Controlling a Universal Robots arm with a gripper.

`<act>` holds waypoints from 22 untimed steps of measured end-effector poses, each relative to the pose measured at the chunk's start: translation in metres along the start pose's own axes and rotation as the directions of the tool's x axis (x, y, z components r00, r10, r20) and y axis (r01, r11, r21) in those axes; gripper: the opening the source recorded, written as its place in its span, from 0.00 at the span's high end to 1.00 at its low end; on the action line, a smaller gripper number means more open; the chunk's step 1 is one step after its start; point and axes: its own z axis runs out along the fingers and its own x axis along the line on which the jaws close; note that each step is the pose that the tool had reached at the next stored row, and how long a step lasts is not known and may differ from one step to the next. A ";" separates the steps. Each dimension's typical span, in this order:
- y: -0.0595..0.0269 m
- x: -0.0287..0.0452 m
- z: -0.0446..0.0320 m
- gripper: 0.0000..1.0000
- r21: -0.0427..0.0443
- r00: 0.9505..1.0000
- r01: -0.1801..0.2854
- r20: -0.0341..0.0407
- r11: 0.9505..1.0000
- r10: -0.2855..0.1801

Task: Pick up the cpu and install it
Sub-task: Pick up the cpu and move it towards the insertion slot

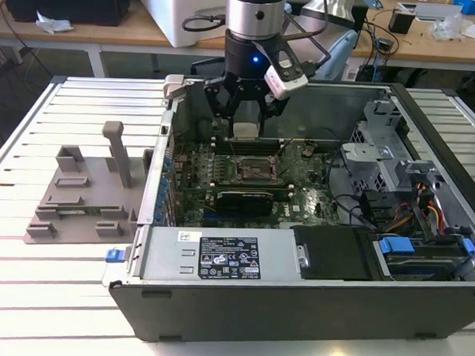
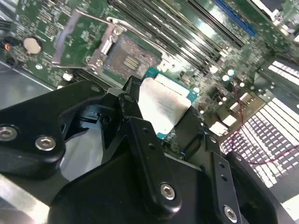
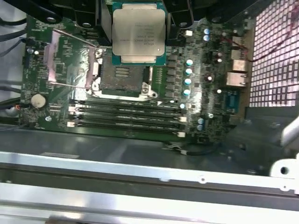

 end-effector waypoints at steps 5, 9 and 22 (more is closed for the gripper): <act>0.0000 -0.0126 0.0054 0.45 0.007 1.000 0.000 0.000 1.000 0.000; -0.0003 -0.0186 0.0123 0.45 0.009 1.000 0.000 -0.001 1.000 0.000; -0.0005 -0.0261 0.0176 0.45 0.011 1.000 0.000 -0.001 1.000 0.000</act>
